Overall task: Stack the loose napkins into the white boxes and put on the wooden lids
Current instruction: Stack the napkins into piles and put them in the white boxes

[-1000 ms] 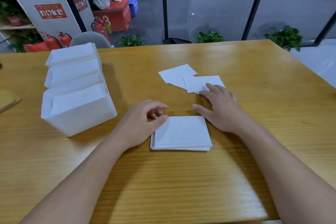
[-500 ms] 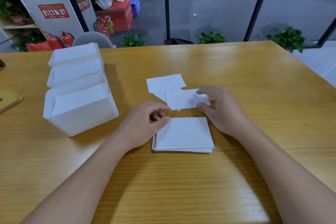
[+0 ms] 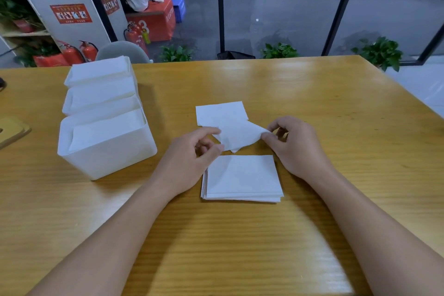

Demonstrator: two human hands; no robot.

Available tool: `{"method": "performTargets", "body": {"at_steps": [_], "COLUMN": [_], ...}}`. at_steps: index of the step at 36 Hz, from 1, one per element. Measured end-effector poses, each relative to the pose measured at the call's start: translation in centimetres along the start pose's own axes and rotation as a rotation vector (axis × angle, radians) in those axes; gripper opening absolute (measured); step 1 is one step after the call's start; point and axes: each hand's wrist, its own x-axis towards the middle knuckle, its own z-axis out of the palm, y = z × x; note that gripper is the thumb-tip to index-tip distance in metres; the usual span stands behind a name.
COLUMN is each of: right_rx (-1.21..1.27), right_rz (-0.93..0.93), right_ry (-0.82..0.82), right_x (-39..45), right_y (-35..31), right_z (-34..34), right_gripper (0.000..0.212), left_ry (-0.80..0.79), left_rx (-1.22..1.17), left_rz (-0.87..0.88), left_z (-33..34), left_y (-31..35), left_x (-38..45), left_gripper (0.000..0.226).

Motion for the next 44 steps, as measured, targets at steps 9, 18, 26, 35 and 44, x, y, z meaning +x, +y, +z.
{"method": "performTargets", "body": {"at_steps": [9,18,26,35,44], "right_rx": [0.168,0.468,0.76,0.663,0.375], "right_rz": [-0.212,-0.078,0.112,0.151,0.089], "right_ry": [0.029,-0.221,-0.202,-0.273,-0.439], "right_x": [-1.5,-2.1,-1.7,-1.4,-1.2], "right_y": [-1.9,-2.9,-3.9,-2.4,-1.2], "right_z": [-0.1,-0.4,-0.6,-1.9,-2.9], "right_gripper": [0.016,0.056,0.044,0.02,0.019], "left_ry": [0.117,0.195,0.119,0.034,-0.095], "left_rx": [-0.286,-0.605,-0.652,-0.473,-0.178], "left_rz": [-0.078,-0.092,-0.059,-0.096,-0.079], "left_z": [-0.4,-0.8,-0.5,-0.7,-0.9], "left_y": [0.7,1.2,2.0,1.5,1.3], "left_x": [0.5,0.2,-0.1,-0.1,-0.4], "left_gripper": [0.055,0.014,0.008,0.022,0.004]}}
